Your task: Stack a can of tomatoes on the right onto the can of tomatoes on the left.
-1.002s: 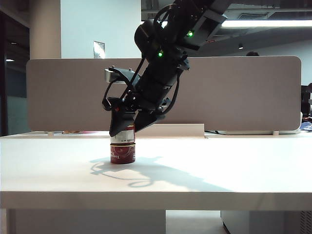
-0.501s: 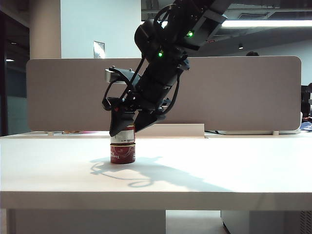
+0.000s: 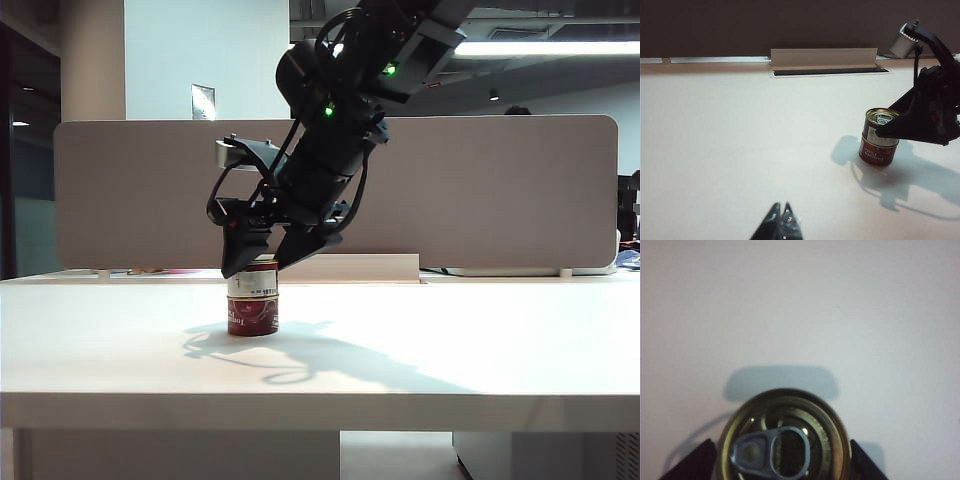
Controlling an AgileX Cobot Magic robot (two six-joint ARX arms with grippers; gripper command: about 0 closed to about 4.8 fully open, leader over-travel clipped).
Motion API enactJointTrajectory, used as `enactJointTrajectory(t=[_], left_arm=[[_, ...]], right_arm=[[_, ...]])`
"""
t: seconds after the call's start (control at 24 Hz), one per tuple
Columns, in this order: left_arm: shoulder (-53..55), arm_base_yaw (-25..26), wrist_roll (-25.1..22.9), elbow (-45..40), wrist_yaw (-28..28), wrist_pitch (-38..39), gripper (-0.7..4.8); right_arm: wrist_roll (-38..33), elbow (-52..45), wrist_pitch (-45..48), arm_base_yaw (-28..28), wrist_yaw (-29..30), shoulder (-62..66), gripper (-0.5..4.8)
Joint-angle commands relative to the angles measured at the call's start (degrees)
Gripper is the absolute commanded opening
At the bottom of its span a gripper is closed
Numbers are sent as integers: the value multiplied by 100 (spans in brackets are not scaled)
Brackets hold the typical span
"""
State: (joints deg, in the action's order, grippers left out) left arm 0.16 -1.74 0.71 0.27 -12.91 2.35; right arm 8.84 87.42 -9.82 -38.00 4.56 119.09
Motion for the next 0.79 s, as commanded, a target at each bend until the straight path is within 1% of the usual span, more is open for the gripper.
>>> enactJointTrajectory(t=[0.04,0.08,0.21,0.29,0.38,0.54,0.67,0.71,0.75,0.79], left_arm=[[7,4,-2,17,-20,-72,-6],[7,4,-2,17,-20,-72,-6],[7,4,-2,17,-22,-70,-6],[7,4,-2,17,-20,-72,-6],[7,4,-2,17,-20,-72,-6],[7,4,-4,17,-20,-70,-6],[7,4,-4,17,-17,-70,-6],[7,4,-4,17,-20,-70,-6],[7,4,-4,17,-17,-70,-6],[7,4,-2,17,-20,-70,-6]], right_arm=[[-4,31,94,-13,-26,-46,360],[-4,33,107,-13,-83,-50,362],[-2,37,107,-11,-273,-125,404],[-2,37,105,-7,-415,-212,414],[2,37,103,-4,-516,-367,441],[20,37,81,87,-638,-1001,443],[13,37,-101,181,-767,-1362,439],[13,37,-289,278,-870,-1591,396],[13,35,-463,330,-960,-1742,301],[15,33,-697,446,-957,-1915,148]])
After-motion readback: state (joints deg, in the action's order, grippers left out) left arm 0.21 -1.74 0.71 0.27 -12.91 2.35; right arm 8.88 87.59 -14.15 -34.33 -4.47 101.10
